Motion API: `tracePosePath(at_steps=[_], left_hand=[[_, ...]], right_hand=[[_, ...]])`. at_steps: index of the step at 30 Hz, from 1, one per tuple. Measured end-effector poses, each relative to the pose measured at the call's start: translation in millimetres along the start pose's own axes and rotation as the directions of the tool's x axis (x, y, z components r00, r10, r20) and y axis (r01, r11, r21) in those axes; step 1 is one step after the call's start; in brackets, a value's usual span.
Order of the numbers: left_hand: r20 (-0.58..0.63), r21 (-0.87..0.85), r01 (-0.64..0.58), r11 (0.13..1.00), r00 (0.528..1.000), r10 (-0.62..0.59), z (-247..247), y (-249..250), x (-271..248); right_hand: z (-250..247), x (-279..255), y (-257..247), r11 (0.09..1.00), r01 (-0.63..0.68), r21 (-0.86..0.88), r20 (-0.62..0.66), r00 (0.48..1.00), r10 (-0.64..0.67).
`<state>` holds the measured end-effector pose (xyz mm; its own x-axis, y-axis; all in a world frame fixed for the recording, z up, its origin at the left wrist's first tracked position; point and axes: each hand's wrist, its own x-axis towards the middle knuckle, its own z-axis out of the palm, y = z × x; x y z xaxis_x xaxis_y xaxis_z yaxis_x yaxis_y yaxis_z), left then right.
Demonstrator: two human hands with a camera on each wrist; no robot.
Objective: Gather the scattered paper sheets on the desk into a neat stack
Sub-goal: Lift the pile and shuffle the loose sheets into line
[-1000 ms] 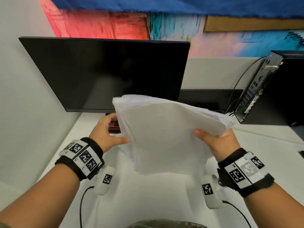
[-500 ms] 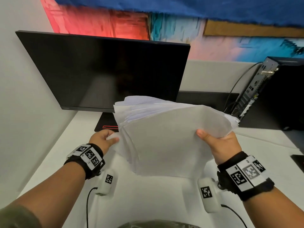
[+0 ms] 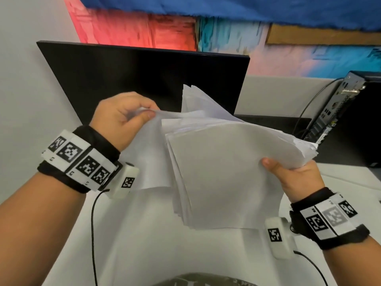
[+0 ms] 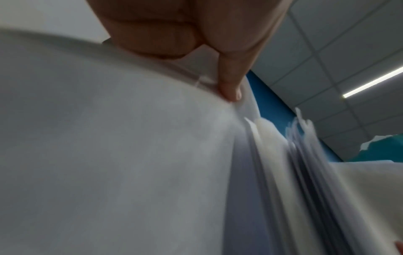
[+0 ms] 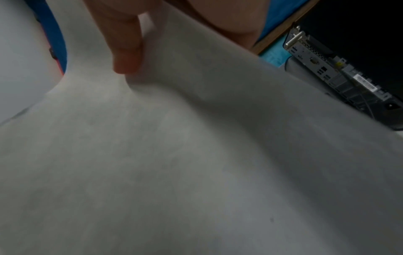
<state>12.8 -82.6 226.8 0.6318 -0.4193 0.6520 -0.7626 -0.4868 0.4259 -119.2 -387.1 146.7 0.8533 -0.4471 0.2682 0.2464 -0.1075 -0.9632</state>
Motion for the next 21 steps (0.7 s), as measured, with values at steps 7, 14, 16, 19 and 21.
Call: tracePosePath(at_steps=[7,14,16,19,21], left_hand=[[-0.174,-0.005,-0.001,1.000,0.985,0.000,-14.2,-6.9,9.9],[-0.223,-0.012,0.075,0.997,0.972,-0.075,-8.0,-17.9,6.1],[-0.241,0.005,0.099,0.995,0.966,-0.095,-6.1,-23.4,6.2],[-0.322,-0.032,0.184,0.982,0.929,-0.184,-13.4,-27.6,8.0],[-0.419,-0.036,0.240,0.970,0.878,-0.233,-29.8,-45.6,13.2]], right_hand=[[-17.2,1.0,-11.9,0.994,0.027,-0.104,-0.124,0.991,-0.040],[-19.2,-0.3,-13.8,0.979,0.042,-0.200,-0.055,0.997,-0.054],[-19.5,0.8,-13.2,0.974,0.040,-0.223,-0.046,0.998,-0.051],[-24.5,1.5,-13.2,0.974,0.002,-0.228,-0.113,0.993,-0.028],[-32.1,0.6,-14.5,0.973,-0.052,-0.224,-0.192,0.981,0.009]])
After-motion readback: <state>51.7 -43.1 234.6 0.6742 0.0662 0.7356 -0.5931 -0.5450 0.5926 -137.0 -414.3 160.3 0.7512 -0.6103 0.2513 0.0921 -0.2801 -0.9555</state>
